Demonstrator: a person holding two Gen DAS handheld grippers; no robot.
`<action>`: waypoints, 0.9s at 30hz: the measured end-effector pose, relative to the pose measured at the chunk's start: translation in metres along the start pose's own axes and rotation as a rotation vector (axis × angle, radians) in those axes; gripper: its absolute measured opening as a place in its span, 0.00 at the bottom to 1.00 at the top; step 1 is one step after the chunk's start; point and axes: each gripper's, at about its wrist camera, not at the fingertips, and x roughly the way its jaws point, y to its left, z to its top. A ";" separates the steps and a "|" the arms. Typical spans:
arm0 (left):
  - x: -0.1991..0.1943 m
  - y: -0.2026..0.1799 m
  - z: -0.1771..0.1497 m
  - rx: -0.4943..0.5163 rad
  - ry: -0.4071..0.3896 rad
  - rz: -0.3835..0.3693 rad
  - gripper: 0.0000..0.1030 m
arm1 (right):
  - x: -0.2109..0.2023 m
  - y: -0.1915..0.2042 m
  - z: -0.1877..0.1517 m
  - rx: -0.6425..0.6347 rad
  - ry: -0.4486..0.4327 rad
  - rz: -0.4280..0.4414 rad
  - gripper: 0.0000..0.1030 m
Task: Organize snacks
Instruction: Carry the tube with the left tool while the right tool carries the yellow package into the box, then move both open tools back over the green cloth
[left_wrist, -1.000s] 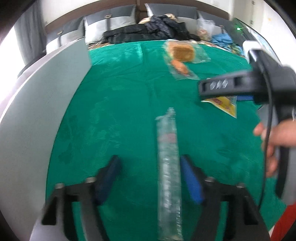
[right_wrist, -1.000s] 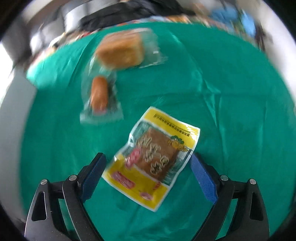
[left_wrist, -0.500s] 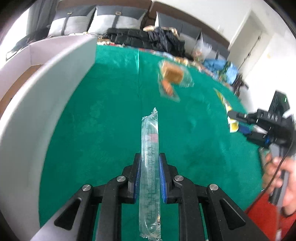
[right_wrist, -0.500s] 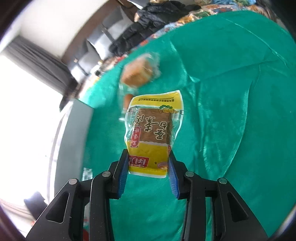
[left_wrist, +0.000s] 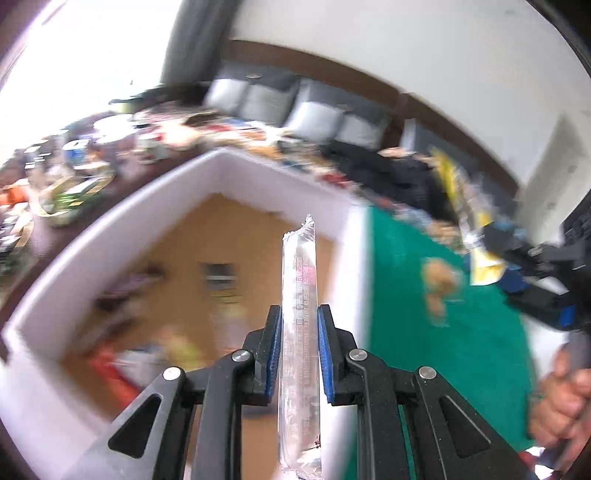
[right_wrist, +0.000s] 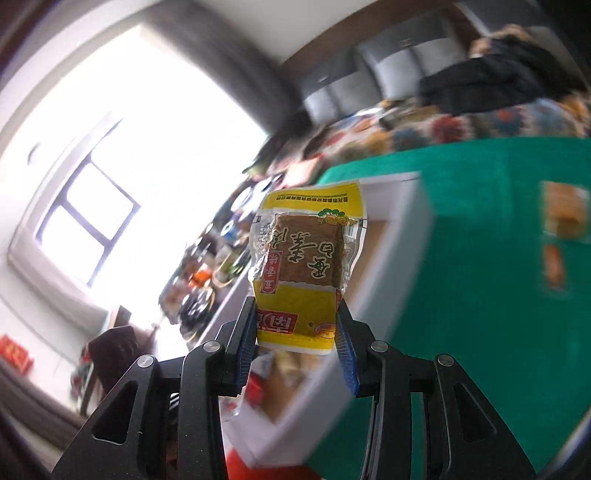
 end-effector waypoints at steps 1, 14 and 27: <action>0.006 0.014 -0.002 -0.003 0.012 0.071 0.22 | 0.025 0.012 0.000 -0.011 0.038 0.013 0.49; -0.014 0.034 -0.035 -0.093 -0.048 0.162 0.80 | -0.013 -0.133 -0.063 -0.178 0.048 -0.574 0.70; 0.077 -0.185 -0.100 0.255 0.160 -0.157 0.92 | -0.196 -0.315 -0.165 0.069 -0.088 -0.994 0.70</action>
